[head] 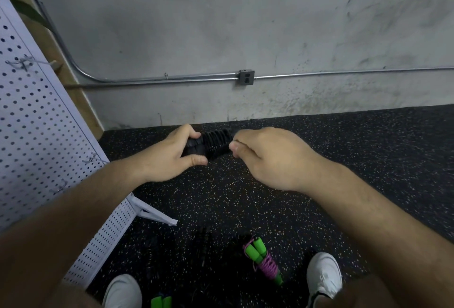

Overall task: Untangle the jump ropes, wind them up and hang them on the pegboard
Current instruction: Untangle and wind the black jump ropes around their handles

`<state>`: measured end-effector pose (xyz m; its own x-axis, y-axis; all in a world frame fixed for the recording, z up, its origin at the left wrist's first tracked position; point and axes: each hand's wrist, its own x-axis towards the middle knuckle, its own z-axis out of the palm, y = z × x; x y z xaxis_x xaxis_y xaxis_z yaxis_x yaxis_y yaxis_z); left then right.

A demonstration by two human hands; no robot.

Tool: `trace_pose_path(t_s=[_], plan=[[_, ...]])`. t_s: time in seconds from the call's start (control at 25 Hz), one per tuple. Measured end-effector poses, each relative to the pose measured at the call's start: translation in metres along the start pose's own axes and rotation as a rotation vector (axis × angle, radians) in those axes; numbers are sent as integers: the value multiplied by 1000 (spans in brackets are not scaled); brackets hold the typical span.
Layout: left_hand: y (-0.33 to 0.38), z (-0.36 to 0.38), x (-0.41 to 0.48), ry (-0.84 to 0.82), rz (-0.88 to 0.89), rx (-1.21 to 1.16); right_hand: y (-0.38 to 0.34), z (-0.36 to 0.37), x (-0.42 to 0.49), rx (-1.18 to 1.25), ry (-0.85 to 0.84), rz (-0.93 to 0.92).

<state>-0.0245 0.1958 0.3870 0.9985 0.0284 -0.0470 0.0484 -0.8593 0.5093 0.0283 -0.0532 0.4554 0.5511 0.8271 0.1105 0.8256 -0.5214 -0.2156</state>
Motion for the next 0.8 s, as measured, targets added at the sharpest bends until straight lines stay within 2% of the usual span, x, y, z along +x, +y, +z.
trace_pose_path(t_s=[0.2,0.36,0.44,0.56,0.64,0.72,0.8], plan=[[24,19,-7,-99,102,53,-20,20,-1,-14,-130,-214],[40,26,-19,-158,192,26,8,8,12,-13,67,-281],[52,28,-31,-160,201,-32,38,5,24,111,133,-264],[69,26,-43,-7,286,-295,68,16,34,602,28,-155],[71,23,-41,174,286,-433,67,34,36,689,-120,-36],[68,20,-31,280,230,-306,49,57,37,500,-131,131],[56,18,-19,321,185,52,24,74,37,506,-58,127]])
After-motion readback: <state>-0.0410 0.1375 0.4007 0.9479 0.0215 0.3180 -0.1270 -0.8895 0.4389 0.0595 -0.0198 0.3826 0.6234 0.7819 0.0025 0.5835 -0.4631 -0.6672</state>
